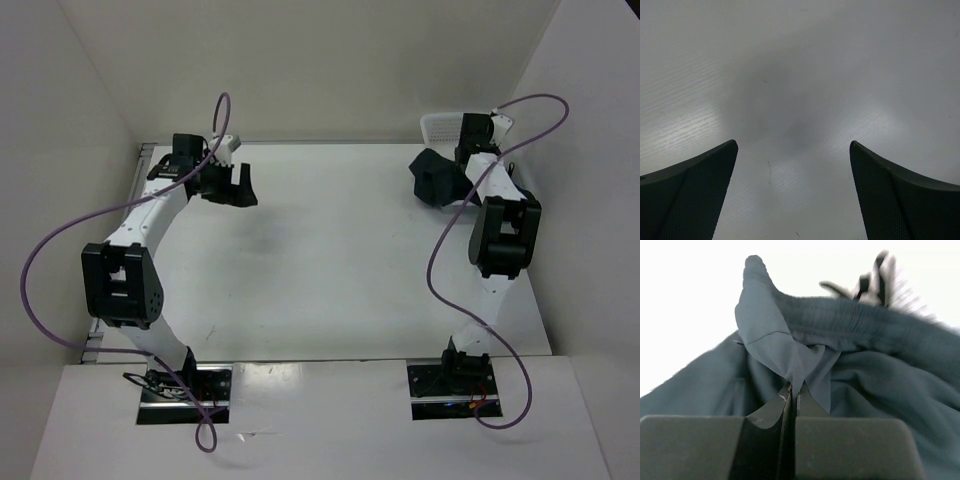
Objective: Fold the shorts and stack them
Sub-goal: Grab the shorts from the pile, then move the shorts to the center of the board
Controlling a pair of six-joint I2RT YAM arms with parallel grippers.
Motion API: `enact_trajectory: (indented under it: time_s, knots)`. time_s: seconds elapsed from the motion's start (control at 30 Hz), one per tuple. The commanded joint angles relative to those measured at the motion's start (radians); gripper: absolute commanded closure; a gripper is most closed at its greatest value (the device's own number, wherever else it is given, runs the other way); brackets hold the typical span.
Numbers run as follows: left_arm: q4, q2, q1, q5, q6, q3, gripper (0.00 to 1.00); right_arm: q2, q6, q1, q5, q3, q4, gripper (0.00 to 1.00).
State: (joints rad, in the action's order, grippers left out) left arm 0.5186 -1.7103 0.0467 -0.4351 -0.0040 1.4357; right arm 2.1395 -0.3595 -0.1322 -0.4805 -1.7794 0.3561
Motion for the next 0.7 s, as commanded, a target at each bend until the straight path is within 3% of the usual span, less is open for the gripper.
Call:
enact_trajectory:
  time_s: [0.0,0.17,0.33,0.5,0.57,0.67]
  knots:
    - [-0.066,0.119,-0.004,-0.008,0.004,0.046,0.01,-0.269,0.062,0.074,-0.13,-0.015,-0.13,1.0]
    - [-0.179,0.224,-0.004,0.07,0.004,0.022,0.01,-0.473,0.203,0.179,-0.245,-0.015,-0.27,1.0]
    - [-0.245,0.33,-0.015,0.079,0.004,-0.018,0.01,-0.612,0.444,0.412,-0.32,-0.126,-0.351,1.0]
    - [-0.255,0.426,-0.024,0.091,0.004,-0.08,0.01,-0.681,0.516,0.618,-0.181,-0.169,-0.413,1.0]
    - [-0.255,0.468,-0.024,0.113,0.004,-0.118,0.01,-0.662,0.525,0.715,-0.08,-0.189,-0.385,1.0]
    - [-0.255,0.518,-0.033,0.125,0.004,-0.165,0.01,-0.577,0.525,0.853,-0.047,-0.218,-0.356,0.97]
